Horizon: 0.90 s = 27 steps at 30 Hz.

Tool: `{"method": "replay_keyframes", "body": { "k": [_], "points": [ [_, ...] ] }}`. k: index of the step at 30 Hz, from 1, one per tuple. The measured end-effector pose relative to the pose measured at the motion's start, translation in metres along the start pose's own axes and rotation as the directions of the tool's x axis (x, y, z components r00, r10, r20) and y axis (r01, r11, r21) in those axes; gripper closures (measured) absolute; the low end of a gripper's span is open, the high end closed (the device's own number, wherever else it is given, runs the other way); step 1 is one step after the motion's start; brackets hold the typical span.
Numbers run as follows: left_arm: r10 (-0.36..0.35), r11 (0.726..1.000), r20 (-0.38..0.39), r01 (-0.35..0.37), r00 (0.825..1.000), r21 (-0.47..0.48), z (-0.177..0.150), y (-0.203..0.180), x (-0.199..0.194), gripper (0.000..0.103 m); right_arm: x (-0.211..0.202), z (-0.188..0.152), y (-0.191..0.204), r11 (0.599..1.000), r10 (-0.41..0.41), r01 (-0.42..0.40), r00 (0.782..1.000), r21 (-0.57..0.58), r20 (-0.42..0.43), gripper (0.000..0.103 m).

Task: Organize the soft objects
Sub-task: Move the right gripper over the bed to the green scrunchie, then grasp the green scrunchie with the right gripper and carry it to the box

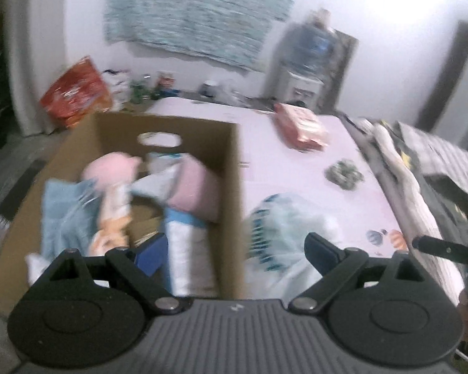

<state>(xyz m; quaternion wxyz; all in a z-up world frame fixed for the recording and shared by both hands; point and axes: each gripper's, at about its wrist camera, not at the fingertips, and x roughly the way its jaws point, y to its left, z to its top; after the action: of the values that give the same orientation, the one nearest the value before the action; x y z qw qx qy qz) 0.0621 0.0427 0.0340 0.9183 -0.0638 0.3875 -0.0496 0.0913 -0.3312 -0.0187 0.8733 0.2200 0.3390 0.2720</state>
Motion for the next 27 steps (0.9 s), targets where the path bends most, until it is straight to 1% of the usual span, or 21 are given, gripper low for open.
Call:
{"method": "replay_keyframes", "body": {
  "k": [3, 5, 7, 9, 11, 14, 17, 21, 24, 25, 27],
  "points": [
    [0.000, 0.998, -0.026, 0.002, 1.000, 0.055, 0.010, -0.026, 0.019, 0.008, -0.005, 0.003, -0.019, 0.999, -0.045, 0.045, 0.999, 0.002, 0.030, 0.013],
    [-0.008, 0.997, -0.048, 0.012, 0.999, 0.073, 0.017, -0.040, 0.034, 0.008, -0.003, 0.011, -0.031, 0.997, -0.083, 0.083, 0.996, -0.002, 0.041, 0.012],
    [-0.020, 0.997, -0.068, 0.025, 0.997, 0.069, 0.022, -0.050, 0.048, 0.008, 0.004, 0.021, -0.043, 0.992, -0.126, 0.127, 0.991, -0.015, 0.052, 0.012],
    [-0.028, 0.998, -0.084, 0.033, 0.996, 0.057, 0.027, -0.058, 0.060, 0.008, 0.018, 0.038, -0.057, 0.984, -0.172, 0.175, 0.983, -0.044, 0.063, 0.011],
    [-0.024, 0.998, -0.091, 0.029, 0.996, 0.051, 0.030, -0.066, 0.067, 0.008, 0.040, 0.060, -0.072, 0.971, -0.220, 0.225, 0.973, -0.078, 0.068, 0.010],
    [-0.001, 0.998, -0.084, 0.007, 0.996, 0.069, 0.032, -0.074, 0.072, 0.008, 0.080, 0.091, -0.098, 0.946, -0.292, 0.301, 0.953, -0.121, 0.081, 0.007],
    [0.024, 0.997, -0.076, -0.018, 0.997, 0.070, 0.034, -0.072, 0.070, 0.008, 0.127, 0.120, -0.126, 0.911, -0.369, 0.379, 0.925, -0.160, 0.091, 0.004],
    [0.061, 0.997, -0.063, -0.058, 0.996, 0.040, 0.034, -0.059, 0.061, 0.008, 0.184, 0.142, -0.154, 0.880, -0.431, 0.434, 0.900, -0.194, 0.063, 0.004],
    [0.086, 0.996, -0.053, -0.085, 0.995, 0.014, 0.033, -0.047, 0.051, 0.008, 0.217, 0.145, -0.161, 0.857, -0.465, 0.460, 0.885, -0.232, 0.037, 0.005],
    [0.092, 0.996, -0.047, -0.092, 0.995, 0.003, 0.033, -0.043, 0.048, 0.008, 0.224, 0.145, -0.162, 0.851, -0.471, 0.462, 0.882, -0.248, 0.027, 0.007],
    [0.100, 0.995, -0.035, -0.100, 0.994, -0.014, 0.032, -0.037, 0.040, 0.008, 0.243, 0.143, -0.164, 0.830, -0.499, 0.475, 0.867, -0.294, -0.009, 0.018]
  ]
}}
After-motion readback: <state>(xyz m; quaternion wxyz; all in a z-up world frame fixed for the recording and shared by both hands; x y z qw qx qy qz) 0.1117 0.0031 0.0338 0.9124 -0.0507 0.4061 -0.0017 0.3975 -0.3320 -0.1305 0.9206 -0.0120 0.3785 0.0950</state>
